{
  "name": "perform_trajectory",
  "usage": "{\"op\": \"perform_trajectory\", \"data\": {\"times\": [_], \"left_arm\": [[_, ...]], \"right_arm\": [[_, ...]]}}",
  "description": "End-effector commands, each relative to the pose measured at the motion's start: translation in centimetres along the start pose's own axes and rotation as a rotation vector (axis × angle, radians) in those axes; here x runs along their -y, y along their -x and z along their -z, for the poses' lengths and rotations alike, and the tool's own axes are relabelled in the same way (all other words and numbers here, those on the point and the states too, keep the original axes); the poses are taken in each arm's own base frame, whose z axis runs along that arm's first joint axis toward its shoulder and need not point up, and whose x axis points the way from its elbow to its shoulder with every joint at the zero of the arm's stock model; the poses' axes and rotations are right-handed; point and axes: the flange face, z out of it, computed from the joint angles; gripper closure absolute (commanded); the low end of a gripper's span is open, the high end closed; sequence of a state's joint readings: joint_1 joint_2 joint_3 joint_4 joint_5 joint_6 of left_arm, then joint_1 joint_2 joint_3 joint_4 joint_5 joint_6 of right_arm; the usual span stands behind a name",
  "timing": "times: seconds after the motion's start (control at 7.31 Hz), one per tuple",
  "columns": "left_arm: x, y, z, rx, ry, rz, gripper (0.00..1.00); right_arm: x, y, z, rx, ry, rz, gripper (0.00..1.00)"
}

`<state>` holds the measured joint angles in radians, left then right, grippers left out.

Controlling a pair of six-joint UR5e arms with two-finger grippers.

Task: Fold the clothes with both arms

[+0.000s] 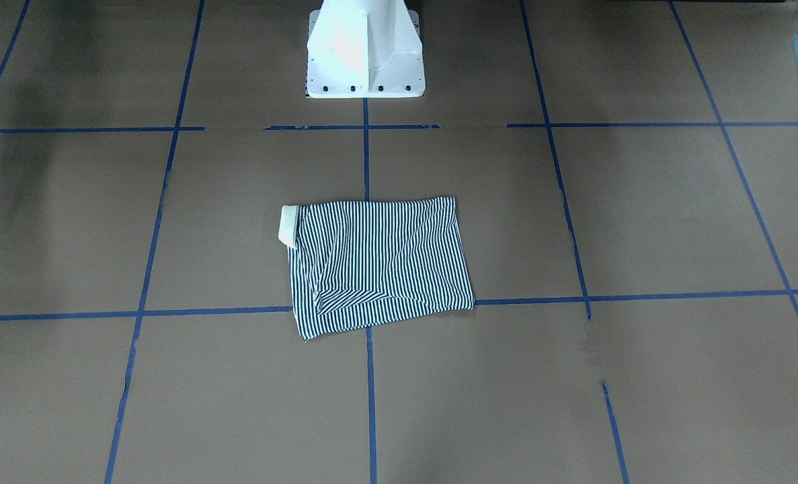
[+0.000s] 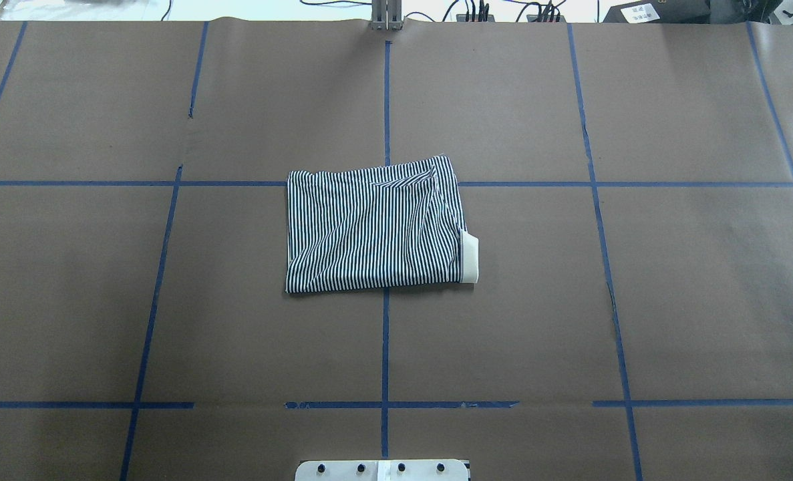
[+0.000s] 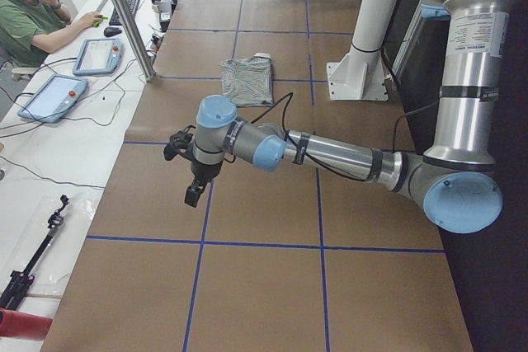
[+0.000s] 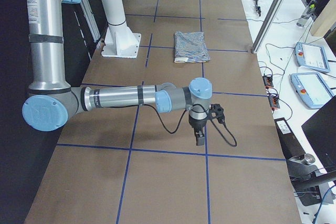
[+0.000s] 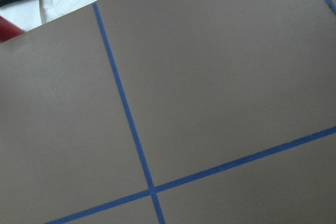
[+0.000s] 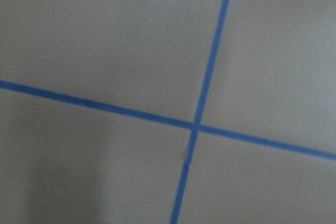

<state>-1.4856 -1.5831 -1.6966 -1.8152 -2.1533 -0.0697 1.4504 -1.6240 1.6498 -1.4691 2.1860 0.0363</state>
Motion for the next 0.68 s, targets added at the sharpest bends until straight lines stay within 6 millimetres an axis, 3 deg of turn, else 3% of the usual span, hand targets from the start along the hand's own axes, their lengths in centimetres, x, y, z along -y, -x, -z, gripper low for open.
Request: {"op": "perform_trajectory", "data": {"times": [0.0, 0.14, 0.27, 0.41, 0.55], "left_arm": [[-3.4, 8.0, 0.4, -0.002, -0.002, 0.15, 0.0], [-5.6, 8.9, -2.3, -0.155, 0.065, 0.22, 0.0], [-7.3, 9.1, -3.7, -0.241, 0.091, 0.222, 0.0], [-8.9, 9.3, -4.2, -0.248, 0.104, 0.204, 0.0], [-9.1, 9.2, -4.2, -0.249, 0.105, 0.203, 0.0]], "right_arm": [[-3.9, -2.9, -1.6, 0.083, 0.049, -0.089, 0.0], [-4.3, -3.2, -1.4, 0.113, 0.065, -0.115, 0.0], [-4.9, -4.1, -0.5, 0.117, 0.074, -0.158, 0.0], [-5.2, -5.3, 0.3, 0.115, 0.059, -0.183, 0.0], [-5.6, -5.9, 0.7, 0.114, 0.05, -0.198, 0.0]]}}
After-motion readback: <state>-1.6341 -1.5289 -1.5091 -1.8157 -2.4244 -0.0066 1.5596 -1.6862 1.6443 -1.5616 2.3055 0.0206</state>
